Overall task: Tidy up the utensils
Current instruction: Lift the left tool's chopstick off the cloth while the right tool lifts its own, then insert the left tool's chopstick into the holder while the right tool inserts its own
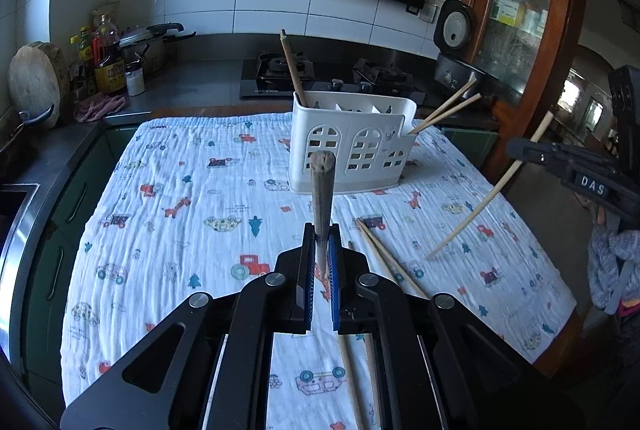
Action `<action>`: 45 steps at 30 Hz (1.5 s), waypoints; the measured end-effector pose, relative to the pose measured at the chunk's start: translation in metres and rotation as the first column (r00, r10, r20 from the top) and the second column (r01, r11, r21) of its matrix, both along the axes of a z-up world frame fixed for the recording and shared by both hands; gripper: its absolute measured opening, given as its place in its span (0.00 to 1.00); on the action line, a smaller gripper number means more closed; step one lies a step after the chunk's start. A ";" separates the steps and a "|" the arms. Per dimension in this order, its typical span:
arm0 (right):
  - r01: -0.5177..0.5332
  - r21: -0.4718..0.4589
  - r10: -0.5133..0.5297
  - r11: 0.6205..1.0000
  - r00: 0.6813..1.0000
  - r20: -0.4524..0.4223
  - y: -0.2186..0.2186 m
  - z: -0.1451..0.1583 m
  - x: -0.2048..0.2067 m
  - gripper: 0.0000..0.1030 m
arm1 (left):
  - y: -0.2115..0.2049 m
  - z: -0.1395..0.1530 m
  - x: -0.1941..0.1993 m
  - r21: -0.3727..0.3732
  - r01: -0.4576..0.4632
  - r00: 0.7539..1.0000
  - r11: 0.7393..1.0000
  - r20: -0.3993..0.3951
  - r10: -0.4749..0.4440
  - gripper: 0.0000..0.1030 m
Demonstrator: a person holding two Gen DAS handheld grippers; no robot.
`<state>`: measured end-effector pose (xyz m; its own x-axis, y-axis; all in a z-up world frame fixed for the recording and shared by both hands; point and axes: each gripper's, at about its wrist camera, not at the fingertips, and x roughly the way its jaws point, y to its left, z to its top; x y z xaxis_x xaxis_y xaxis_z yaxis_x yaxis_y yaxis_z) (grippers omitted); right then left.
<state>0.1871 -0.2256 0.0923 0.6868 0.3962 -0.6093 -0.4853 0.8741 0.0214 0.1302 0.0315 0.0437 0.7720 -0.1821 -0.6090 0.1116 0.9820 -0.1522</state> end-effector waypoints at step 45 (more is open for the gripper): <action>0.104 0.065 -0.108 0.992 0.992 0.071 0.032 0.046 0.176 0.07 | -0.012 0.068 0.175 0.021 0.014 1.000 1.000 0.009 -0.014 0.05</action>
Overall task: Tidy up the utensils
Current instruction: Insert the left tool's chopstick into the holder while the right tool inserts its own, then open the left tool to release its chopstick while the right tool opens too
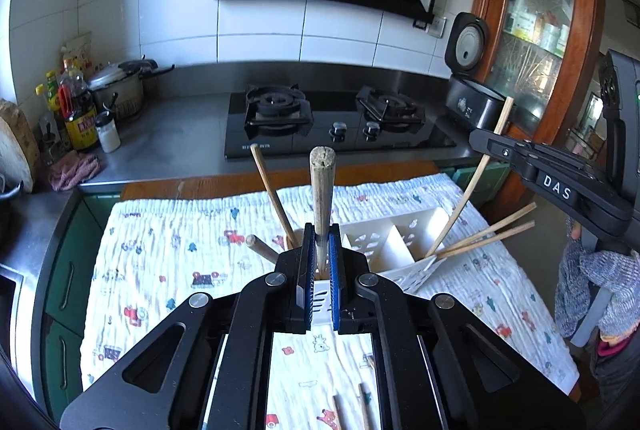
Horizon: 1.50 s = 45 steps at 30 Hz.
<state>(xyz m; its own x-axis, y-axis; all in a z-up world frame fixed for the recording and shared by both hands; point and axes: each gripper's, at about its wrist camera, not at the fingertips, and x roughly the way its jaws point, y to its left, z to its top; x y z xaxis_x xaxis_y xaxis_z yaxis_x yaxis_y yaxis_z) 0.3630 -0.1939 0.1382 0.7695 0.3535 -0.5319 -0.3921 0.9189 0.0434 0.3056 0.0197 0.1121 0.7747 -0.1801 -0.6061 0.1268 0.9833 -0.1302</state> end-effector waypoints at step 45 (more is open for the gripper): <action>0.009 -0.045 -0.004 0.999 0.995 0.104 -0.026 0.009 -0.098 0.62 | 0.005 0.002 -0.055 -0.022 -0.007 0.999 1.000 0.044 0.008 0.30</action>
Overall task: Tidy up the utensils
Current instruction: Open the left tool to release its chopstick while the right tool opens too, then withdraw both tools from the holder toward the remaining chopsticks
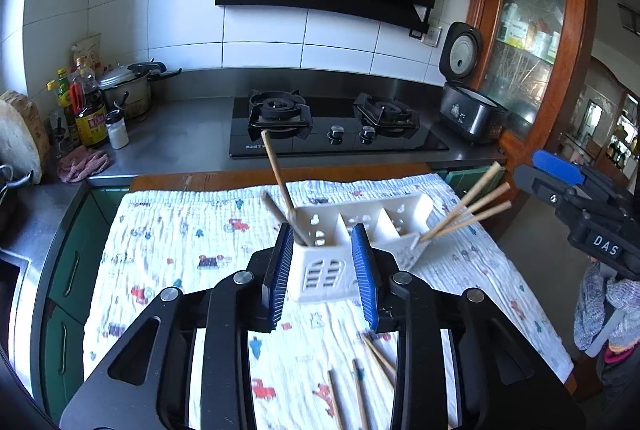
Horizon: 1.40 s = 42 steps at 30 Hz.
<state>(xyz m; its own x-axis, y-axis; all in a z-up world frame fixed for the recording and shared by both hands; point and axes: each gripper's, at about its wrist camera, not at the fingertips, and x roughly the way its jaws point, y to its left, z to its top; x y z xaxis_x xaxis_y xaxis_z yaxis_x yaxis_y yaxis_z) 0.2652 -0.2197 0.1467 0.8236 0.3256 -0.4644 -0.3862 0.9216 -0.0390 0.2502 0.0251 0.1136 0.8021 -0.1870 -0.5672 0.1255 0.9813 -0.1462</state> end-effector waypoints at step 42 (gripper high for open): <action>-0.034 0.000 0.033 0.999 0.969 -0.245 -0.005 -0.165 -0.145 0.90 | 0.029 -0.116 -0.181 -0.015 -0.163 0.986 0.986 -0.035 0.163 0.89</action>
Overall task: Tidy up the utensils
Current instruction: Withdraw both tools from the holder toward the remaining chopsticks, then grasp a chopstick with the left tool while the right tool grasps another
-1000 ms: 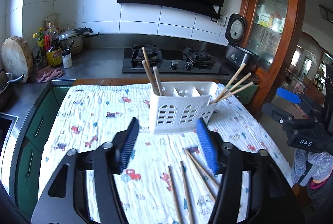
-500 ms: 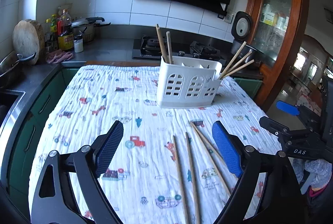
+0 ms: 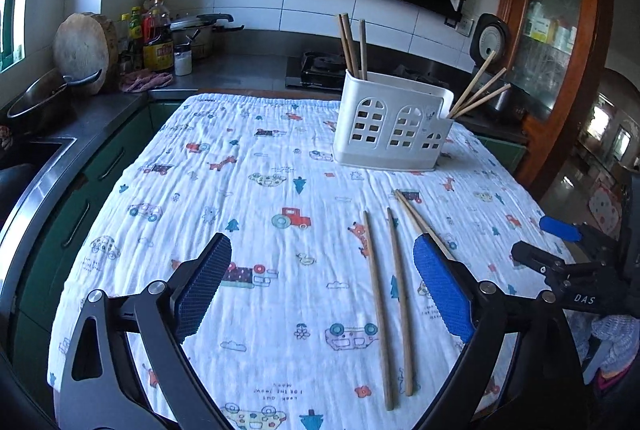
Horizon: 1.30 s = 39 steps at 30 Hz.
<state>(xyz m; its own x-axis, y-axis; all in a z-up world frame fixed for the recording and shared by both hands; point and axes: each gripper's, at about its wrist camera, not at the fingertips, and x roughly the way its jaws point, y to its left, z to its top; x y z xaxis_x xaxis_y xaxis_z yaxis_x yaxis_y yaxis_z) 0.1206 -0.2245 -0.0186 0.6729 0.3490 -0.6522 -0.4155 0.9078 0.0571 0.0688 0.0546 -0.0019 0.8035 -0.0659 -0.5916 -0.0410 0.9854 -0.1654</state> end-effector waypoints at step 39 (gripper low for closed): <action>-0.041 -0.082 0.025 0.996 0.982 -0.186 0.026 -0.069 0.016 0.17 | -0.018 -0.071 -0.008 -0.083 0.047 0.981 0.995 -0.184 -0.061 0.50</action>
<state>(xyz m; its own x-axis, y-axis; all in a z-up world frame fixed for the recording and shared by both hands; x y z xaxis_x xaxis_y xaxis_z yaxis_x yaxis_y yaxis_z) 0.1363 -0.1985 -0.0880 0.5269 0.3073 -0.7924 -0.4349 0.8985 0.0594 0.0610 0.0367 -0.0733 0.6739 -0.1577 -0.7218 -0.0253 0.9714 -0.2359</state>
